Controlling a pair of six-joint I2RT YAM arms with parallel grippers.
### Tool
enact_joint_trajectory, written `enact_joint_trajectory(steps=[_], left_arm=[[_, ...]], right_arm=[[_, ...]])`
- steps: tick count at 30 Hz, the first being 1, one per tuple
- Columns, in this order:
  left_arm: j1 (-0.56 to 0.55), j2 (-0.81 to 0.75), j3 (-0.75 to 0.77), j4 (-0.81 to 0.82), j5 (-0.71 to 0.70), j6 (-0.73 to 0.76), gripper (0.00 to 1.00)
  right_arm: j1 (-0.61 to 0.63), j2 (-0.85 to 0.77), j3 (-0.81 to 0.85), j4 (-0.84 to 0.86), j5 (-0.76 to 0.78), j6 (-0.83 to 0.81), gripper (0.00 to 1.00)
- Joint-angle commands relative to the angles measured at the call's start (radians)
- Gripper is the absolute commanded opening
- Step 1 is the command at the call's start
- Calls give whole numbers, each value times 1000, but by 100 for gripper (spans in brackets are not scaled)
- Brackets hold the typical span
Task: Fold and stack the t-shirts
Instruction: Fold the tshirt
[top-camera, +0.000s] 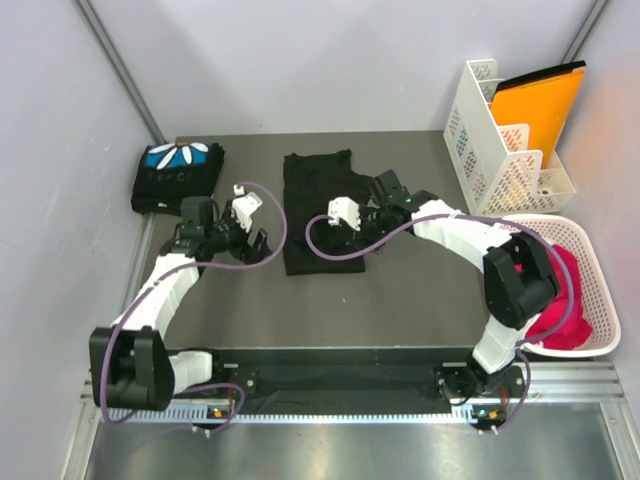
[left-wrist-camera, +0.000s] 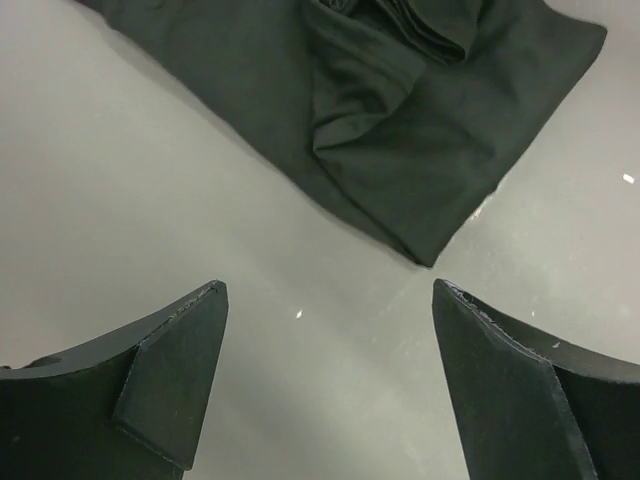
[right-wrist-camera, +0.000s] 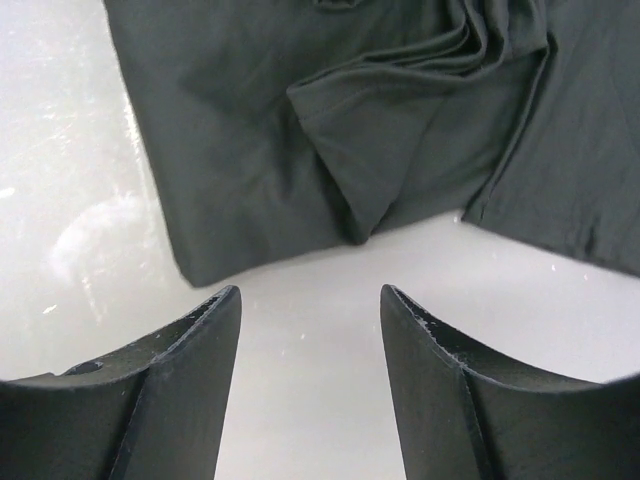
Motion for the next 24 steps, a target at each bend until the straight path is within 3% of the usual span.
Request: enact_joint_trajectory(steps=[1,5,13,24], left_arm=[[-17,85,110,44,-6,43,88],[-34,155,188,7,-71,154,94],[-37,226,291,64,-57,76,95],[-37,281,364,63,-125,86,96]], right_arm=[[-17,53,56,76,-74,-32,58],[-16,137,135,70,-91,-25,57],[10,234,307,26,-81,-35,54],[61,208,213,35,-75,-83,55]])
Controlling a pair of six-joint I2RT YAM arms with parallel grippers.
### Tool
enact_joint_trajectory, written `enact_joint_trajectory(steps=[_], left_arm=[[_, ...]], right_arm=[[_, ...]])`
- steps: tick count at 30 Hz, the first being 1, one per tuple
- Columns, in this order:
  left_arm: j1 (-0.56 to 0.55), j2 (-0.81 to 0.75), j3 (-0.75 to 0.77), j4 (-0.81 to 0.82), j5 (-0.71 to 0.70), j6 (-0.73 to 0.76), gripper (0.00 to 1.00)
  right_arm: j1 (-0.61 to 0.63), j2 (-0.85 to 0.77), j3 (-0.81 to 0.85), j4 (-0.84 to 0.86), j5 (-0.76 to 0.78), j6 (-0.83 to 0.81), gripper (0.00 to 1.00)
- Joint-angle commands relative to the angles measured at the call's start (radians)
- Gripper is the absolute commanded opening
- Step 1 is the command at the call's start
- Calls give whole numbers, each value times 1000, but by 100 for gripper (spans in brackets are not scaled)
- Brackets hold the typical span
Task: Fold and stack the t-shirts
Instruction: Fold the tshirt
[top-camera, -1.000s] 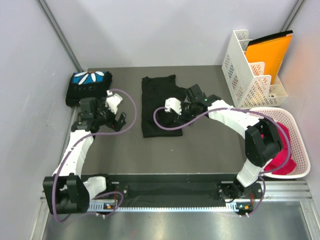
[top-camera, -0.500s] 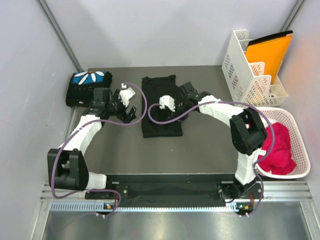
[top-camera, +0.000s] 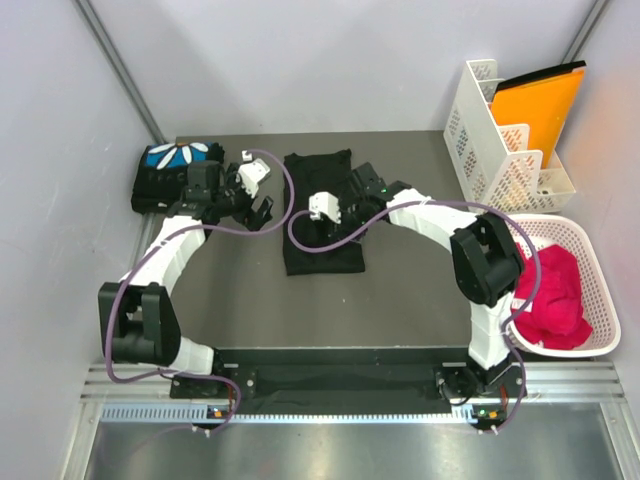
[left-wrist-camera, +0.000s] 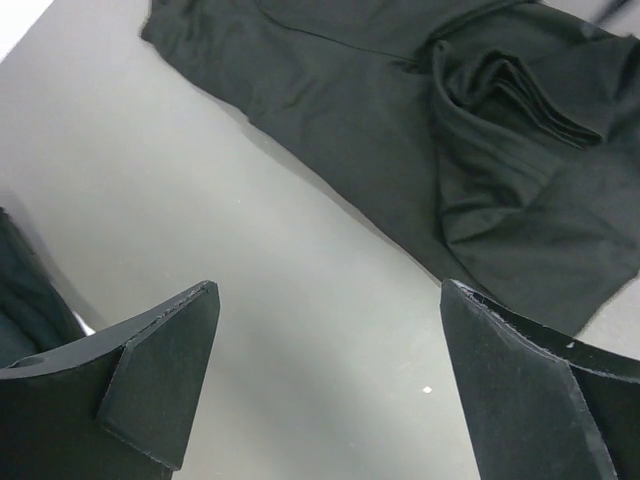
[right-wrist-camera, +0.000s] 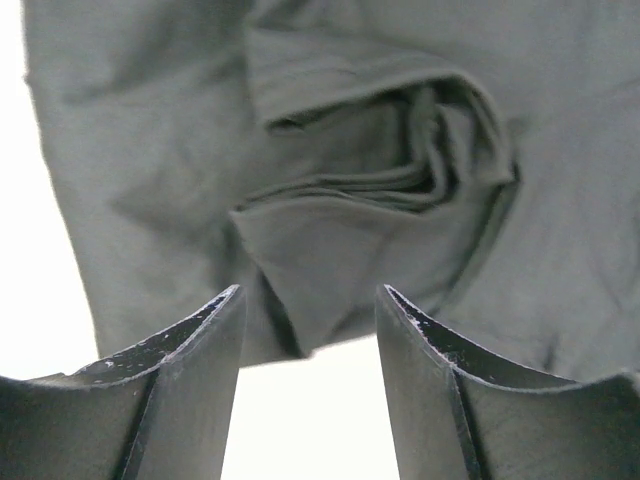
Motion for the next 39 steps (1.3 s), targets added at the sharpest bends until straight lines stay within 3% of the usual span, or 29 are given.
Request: enact_joint_trajectory(steps=[1,22,25,30,39], left_arm=[[-3,27,77,31,-22,10,96],[-3,85,168,3,-34,15,97],[-3,85,162,2,-37,22,97],[-3,88,165,-7,-37,32,98],[-3,105,190,-41,-30,53,98]], right_arm=[[31,-23,1,7,-29,-28,54],[61,103,82,47,-19,15,48],[64,114,95,54,-8,25,40],[71,114,99,66,20,25,17],[74,77,93,39,116,-18,3]])
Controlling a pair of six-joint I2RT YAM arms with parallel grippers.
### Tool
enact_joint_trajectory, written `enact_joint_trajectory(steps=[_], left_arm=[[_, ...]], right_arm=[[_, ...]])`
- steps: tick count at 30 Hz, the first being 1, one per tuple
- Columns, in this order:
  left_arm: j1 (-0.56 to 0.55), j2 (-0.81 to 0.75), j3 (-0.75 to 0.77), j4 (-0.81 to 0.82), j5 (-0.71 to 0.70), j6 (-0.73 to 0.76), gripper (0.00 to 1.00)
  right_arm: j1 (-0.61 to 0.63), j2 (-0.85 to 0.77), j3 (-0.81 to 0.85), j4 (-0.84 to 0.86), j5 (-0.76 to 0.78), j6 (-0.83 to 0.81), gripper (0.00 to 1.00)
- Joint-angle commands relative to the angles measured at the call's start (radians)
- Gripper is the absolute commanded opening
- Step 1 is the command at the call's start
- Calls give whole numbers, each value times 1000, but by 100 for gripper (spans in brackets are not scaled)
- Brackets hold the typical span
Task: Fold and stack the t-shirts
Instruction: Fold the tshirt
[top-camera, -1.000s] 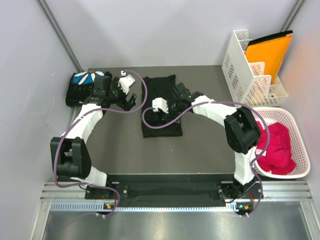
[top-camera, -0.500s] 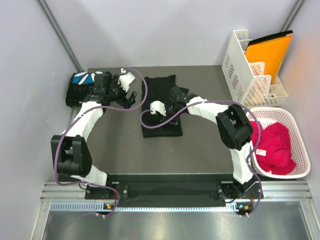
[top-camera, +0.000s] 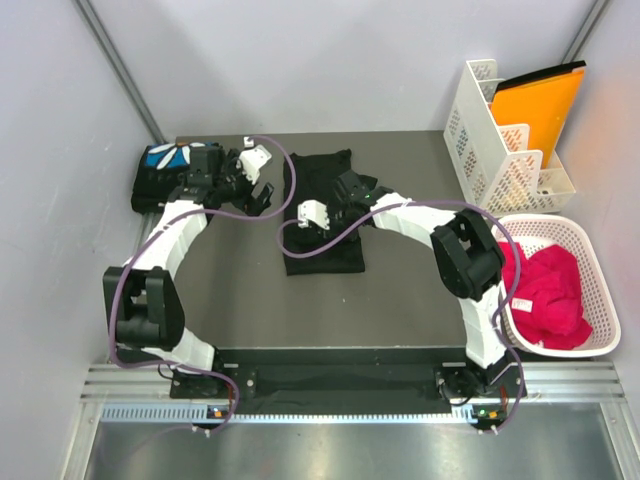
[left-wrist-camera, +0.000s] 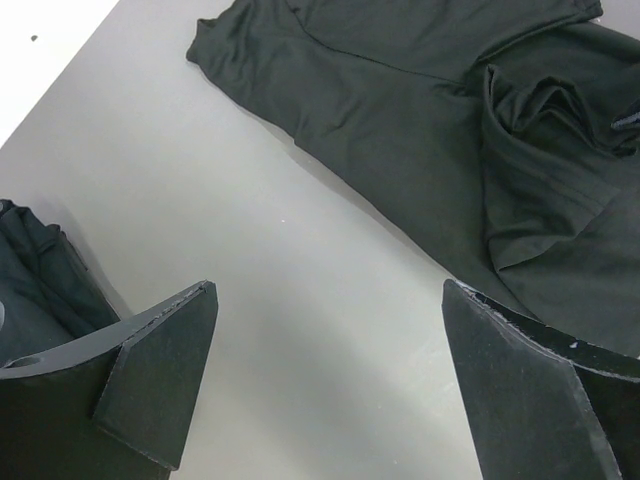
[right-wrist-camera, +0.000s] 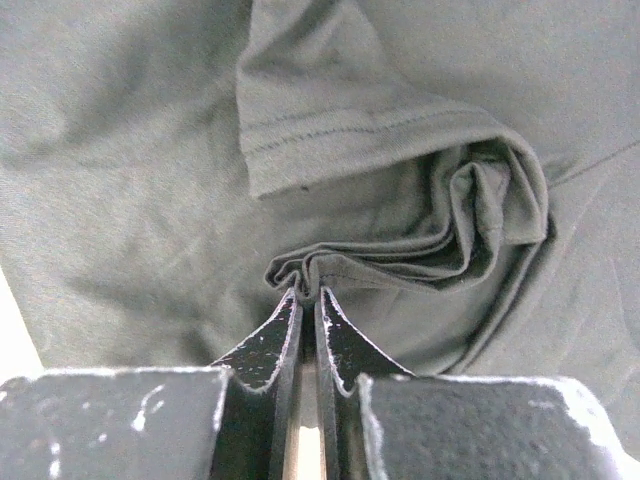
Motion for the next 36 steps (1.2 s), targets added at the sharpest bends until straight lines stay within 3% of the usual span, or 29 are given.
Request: enact_joint_trajectory(steps=[1,23,27,33,36], left_arm=[[-3,8,48,-10,14,29,98],[-3,57,65,-24,54,12,99],[-3,70,77,-24,57,7,99],[-3,90,114,-28,63,-7,99],[-3,95,125,-34,66,-8,99]], right_arm=[[15,-45,35,20,73,-37,3],[-31,-34,107,100,243,-20,6],[-38,-20,122,105,265,-20,13],[-42,-3,130,112,307,-28,38],[-44,3,130,129,341,-24,40]])
